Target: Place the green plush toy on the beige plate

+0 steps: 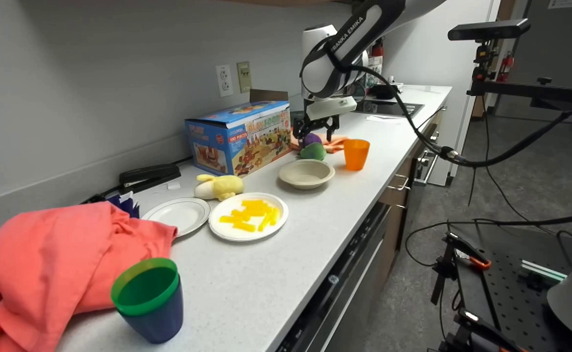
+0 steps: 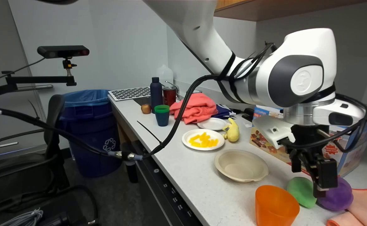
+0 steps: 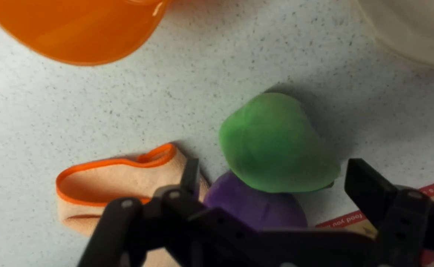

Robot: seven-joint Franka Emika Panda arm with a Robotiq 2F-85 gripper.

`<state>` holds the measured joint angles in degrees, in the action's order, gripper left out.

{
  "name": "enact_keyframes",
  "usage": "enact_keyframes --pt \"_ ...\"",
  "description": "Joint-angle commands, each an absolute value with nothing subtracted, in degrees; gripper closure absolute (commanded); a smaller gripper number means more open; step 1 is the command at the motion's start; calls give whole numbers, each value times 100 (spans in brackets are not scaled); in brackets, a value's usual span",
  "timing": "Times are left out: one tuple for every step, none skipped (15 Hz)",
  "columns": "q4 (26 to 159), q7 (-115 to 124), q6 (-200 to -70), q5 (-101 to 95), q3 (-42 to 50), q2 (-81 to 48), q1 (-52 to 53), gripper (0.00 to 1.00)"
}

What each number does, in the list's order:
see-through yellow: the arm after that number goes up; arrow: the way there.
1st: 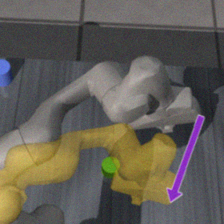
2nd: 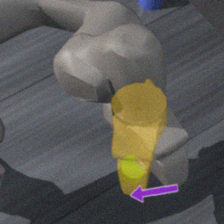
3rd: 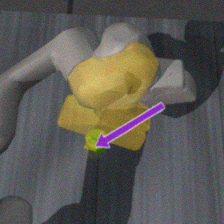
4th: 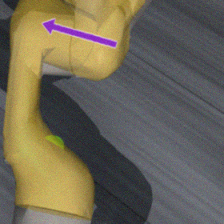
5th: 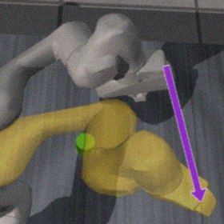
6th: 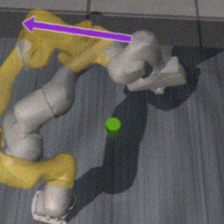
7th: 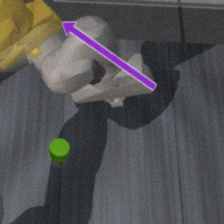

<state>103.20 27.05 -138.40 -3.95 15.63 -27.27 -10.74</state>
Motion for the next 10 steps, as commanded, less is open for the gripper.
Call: enact_keyframes --pt "9986 2931 -13719 -322 1653 -3021 -971 0" --pt "9973 2959 -13708 -337 1663 -3053 -959 0" --pt "9965 2976 -13708 -334 1664 -3079 -956 20" --pt "9961 2990 -13699 -324 1664 -3097 -956 28" --pt "9951 3012 -13692 -322 1669 -3115 -953 34" --pt "9942 3036 -13685 -310 1669 -3125 -954 42" --pt "9936 3068 -13687 -297 1670 -3128 -956 51" --pt "9929 3083 -13687 -269 1661 -3113 -963 58" --pt "9925 3094 -13685 -233 1647 -3086 -970 66" --pt "9924 3062 -13687 -186 1615 -3034 -982 72"
